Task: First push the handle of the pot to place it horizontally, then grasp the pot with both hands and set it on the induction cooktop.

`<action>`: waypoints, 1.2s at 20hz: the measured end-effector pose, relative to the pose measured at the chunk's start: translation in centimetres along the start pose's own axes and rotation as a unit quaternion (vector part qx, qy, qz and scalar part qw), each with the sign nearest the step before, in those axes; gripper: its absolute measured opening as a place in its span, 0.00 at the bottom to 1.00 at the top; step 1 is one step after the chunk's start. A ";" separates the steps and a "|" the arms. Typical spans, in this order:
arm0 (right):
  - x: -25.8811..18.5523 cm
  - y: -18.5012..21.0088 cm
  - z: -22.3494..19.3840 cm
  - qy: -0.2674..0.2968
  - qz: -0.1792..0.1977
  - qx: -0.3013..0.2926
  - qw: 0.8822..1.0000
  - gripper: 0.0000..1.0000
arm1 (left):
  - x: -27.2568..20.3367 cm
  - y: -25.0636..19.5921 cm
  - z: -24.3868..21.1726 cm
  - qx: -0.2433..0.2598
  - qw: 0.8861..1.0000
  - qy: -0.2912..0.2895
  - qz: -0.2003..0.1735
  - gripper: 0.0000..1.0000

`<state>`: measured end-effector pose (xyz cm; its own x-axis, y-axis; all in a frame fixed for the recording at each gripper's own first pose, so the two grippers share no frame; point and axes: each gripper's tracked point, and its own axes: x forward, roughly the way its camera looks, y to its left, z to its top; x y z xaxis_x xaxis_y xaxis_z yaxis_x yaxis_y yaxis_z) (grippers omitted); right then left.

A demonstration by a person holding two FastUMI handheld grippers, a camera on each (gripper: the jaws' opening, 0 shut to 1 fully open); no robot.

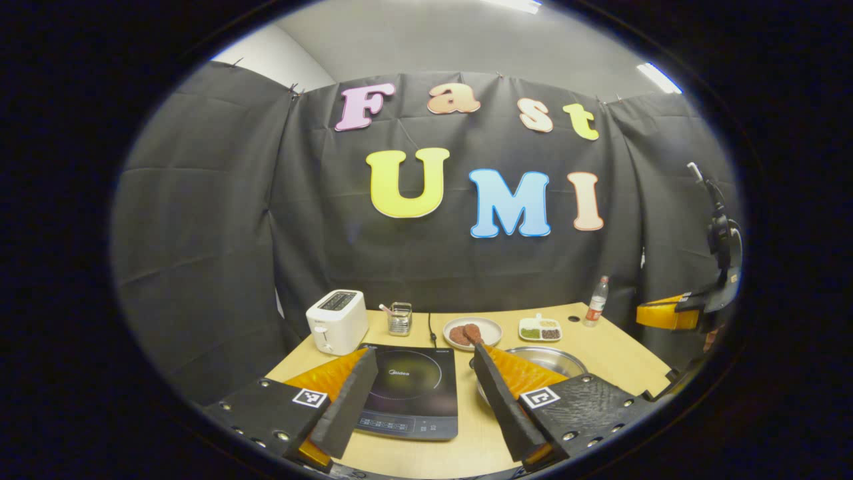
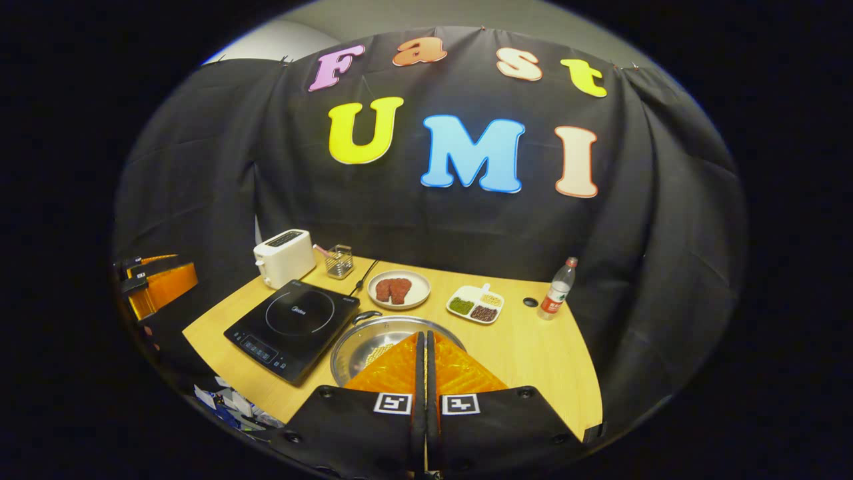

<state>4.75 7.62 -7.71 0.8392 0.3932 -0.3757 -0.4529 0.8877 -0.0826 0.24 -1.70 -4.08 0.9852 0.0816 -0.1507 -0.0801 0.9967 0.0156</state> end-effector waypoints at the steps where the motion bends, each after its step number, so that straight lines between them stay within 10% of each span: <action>1: 0.6 0.5 -0.7 0.014 0.025 0.008 1.000 0.02 | 0.2 -0.6 0.0 -0.003 1.000 0.003 0.003 0.87; 13: 4.6 0.6 -12.6 0.213 0.205 0.030 0.955 0.02 | 2.6 -4.4 -2.4 -0.049 0.991 0.047 0.118 0.87; 24: 8.4 0.8 -21.1 0.312 0.230 0.018 0.922 0.02 | 2.5 -2.8 -3.4 -0.060 0.985 0.068 0.143 0.89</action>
<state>5.05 6.55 -30.43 0.2192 0.5265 -0.8215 -0.6981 0.6728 0.2449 2.44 -4.26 -7.90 0.8905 0.3514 -0.2890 -0.3776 0.9252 -0.0384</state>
